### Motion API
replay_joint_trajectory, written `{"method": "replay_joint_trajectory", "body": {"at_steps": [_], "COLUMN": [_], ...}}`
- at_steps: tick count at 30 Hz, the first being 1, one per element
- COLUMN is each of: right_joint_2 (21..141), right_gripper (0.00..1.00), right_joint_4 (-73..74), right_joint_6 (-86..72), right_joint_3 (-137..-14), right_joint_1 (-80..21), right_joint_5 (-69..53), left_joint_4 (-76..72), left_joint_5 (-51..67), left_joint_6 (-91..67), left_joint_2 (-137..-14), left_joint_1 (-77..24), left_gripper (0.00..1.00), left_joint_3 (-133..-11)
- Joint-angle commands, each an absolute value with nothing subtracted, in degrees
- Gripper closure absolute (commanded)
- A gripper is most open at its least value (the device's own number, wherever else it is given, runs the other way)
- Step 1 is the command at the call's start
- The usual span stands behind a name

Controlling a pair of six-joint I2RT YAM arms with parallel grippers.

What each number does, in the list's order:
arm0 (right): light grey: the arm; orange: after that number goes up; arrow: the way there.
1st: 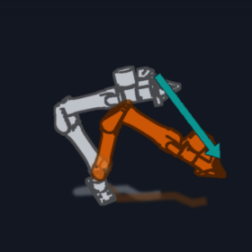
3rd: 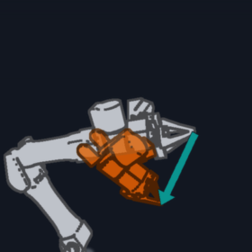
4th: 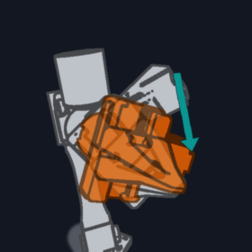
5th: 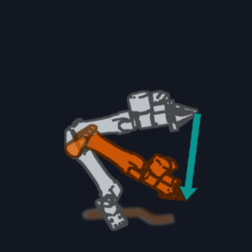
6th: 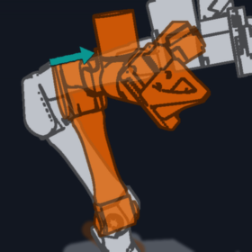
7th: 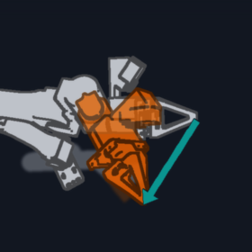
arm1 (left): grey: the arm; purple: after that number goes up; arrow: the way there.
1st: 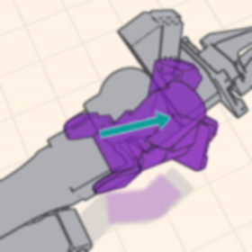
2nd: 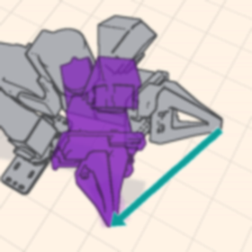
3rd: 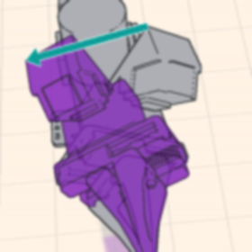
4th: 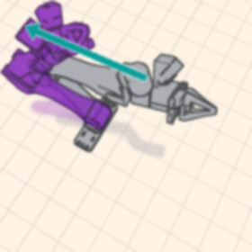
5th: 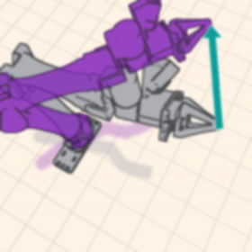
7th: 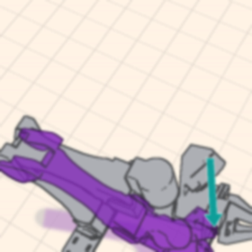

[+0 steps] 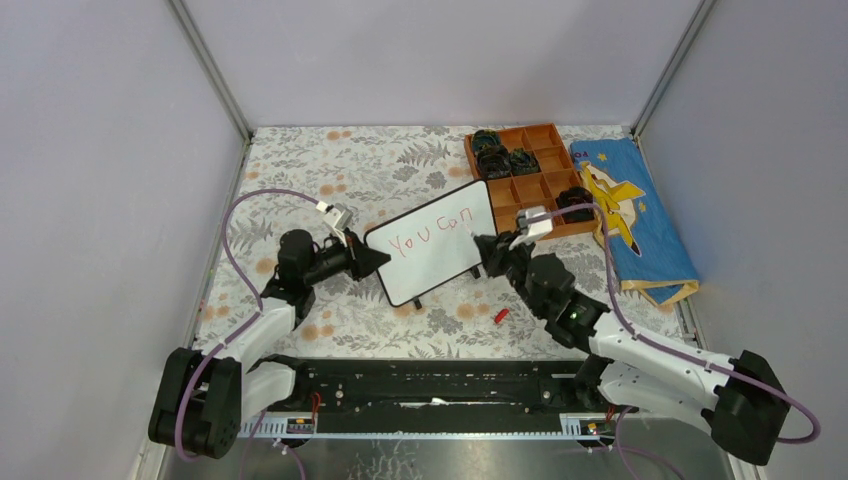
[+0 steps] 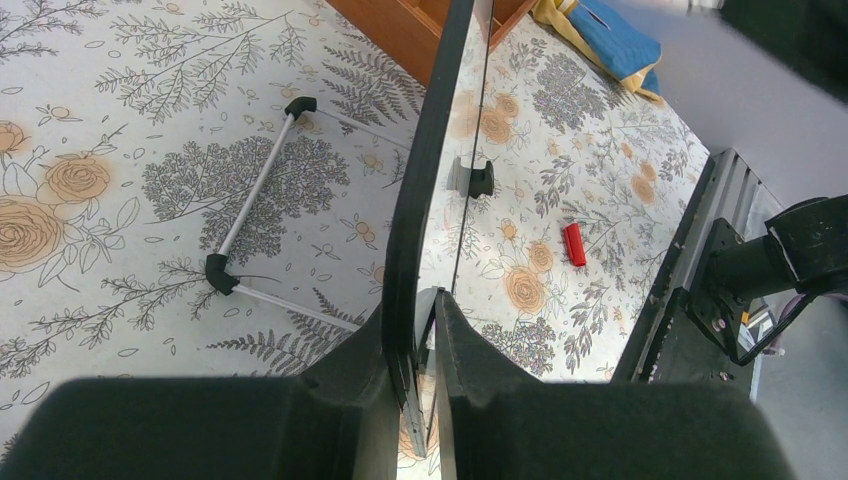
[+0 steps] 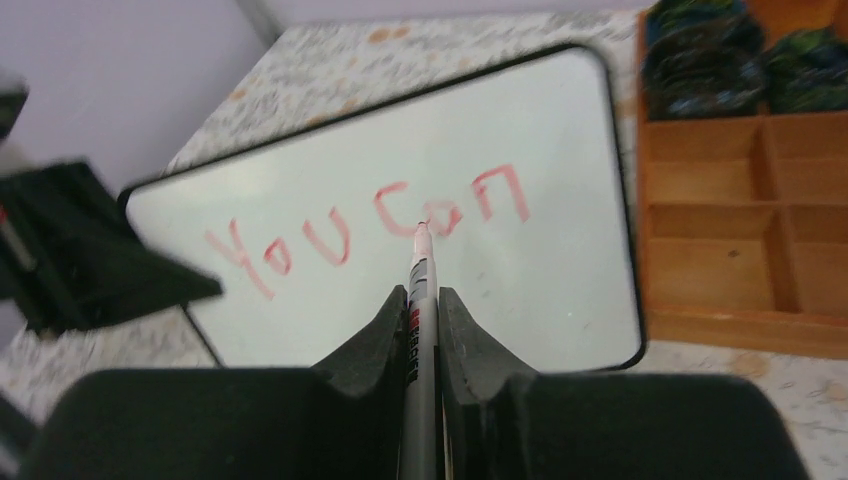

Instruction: Write a sentence on the whiteboard

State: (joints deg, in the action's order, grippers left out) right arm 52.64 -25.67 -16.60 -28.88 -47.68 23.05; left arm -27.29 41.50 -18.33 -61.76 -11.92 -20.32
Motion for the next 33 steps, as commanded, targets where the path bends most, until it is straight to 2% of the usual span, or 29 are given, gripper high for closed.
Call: {"method": "replay_joint_trajectory", "body": {"at_steps": [1,5,9,15,33], "right_joint_2": [53.0,55.0,59.6,66.5,78.7], "right_gripper": [1.0,1.0,1.0,1.0,1.0], "right_joint_4": [-29.1,-34.3,-37.7,-41.8,-44.1], "right_joint_6": [-17.1,-16.8,-12.6,-8.9,-5.7], "right_joint_3": [-25.1,-21.1,-22.4,-25.3,-34.2], "right_joint_1": [-54.5,-59.2,-65.4,-69.0,-69.9], "right_joint_5": [23.3,23.7,27.7,27.9,27.4], "left_joint_4": [-22.8,-22.4,-22.2,-21.9,-21.5], "left_joint_5": [37.1,36.6,36.5,36.3,35.5], "left_joint_6": [-13.2,-12.8,-12.8,-12.6,-12.2], "left_joint_2": [-62.6,-62.1,-62.7,-62.6,-62.1], "left_joint_1": [-12.1,-12.1,-12.1,-12.1,-12.2], "left_gripper": [0.87,0.87,0.87,0.87,0.87], "left_joint_3": [-20.6,-20.6,-20.7,-20.7,-20.7]}}
